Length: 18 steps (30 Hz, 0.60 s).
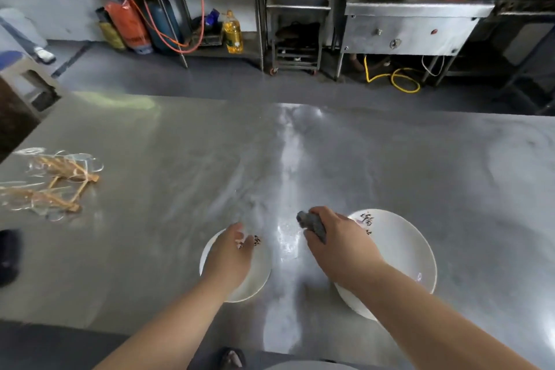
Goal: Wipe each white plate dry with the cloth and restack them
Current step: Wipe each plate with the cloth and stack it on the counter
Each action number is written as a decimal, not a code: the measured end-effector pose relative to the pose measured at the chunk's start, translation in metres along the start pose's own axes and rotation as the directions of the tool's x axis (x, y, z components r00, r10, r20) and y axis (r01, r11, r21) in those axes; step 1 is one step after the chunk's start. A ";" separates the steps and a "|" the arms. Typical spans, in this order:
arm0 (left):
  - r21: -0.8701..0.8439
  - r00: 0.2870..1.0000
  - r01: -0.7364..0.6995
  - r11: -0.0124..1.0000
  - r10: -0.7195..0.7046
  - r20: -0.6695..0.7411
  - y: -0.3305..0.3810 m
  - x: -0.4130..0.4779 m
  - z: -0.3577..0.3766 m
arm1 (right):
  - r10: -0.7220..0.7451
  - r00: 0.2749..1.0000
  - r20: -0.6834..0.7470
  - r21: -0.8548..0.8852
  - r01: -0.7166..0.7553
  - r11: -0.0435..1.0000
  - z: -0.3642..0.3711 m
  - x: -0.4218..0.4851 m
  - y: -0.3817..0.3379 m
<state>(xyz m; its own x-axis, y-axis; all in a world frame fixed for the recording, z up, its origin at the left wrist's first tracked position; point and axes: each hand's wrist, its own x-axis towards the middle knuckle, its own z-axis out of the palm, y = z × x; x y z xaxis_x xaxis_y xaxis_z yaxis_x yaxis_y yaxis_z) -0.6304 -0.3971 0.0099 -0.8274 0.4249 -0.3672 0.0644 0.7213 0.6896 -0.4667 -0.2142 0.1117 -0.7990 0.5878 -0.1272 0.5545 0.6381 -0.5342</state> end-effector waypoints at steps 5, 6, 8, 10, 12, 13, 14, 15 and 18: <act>0.191 0.991 0.131 0.973 -0.120 -0.065 -0.096 0.012 -0.051 | 0.062 0.967 0.247 -0.172 -0.020 0.985 0.092 0.023 -0.033; 0.189 0.990 0.143 0.972 -0.136 -0.047 -0.110 0.014 -0.055 | 0.115 0.955 0.273 -0.155 -0.074 0.985 0.106 0.026 -0.031; 0.175 0.986 0.165 0.971 -0.169 0.004 -0.134 0.021 -0.059 | 0.216 0.928 0.303 -0.155 -0.176 0.972 0.133 0.026 -0.023; 0.125 0.980 0.167 0.978 -0.179 0.091 -0.147 0.029 -0.053 | 0.264 0.905 0.333 -0.165 -0.220 0.961 0.157 0.021 -0.012; 0.040 0.967 0.168 0.985 -0.173 0.185 -0.148 0.036 -0.046 | 0.286 0.891 0.354 -0.101 -0.268 0.958 0.176 0.015 -0.006; 0.027 0.965 0.148 0.989 -0.150 0.213 -0.147 0.039 -0.043 | 0.313 0.880 0.357 -0.043 -0.319 0.947 0.183 0.015 -0.005; 0.039 0.967 0.118 0.992 -0.123 0.222 -0.147 0.042 -0.041 | 0.353 0.866 0.353 0.018 -0.383 0.923 0.189 0.015 -0.006; 0.055 0.970 0.095 0.994 -0.104 0.218 -0.147 0.045 -0.039 | 0.395 0.853 0.341 0.072 -0.443 0.894 0.192 0.016 -0.007; -0.023 0.967 0.087 0.996 -0.078 0.242 -0.137 0.048 -0.046 | 0.458 0.836 0.302 0.170 -0.520 0.837 0.193 0.017 -0.011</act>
<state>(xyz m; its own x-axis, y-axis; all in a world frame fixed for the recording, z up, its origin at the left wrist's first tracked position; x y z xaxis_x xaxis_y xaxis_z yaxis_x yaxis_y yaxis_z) -0.7041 -0.5002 -0.0732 -0.6706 0.4865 -0.5600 -0.0205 0.7424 0.6696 -0.5316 -0.3068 -0.0459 -0.4846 0.6332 -0.6036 0.8399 0.1439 -0.5233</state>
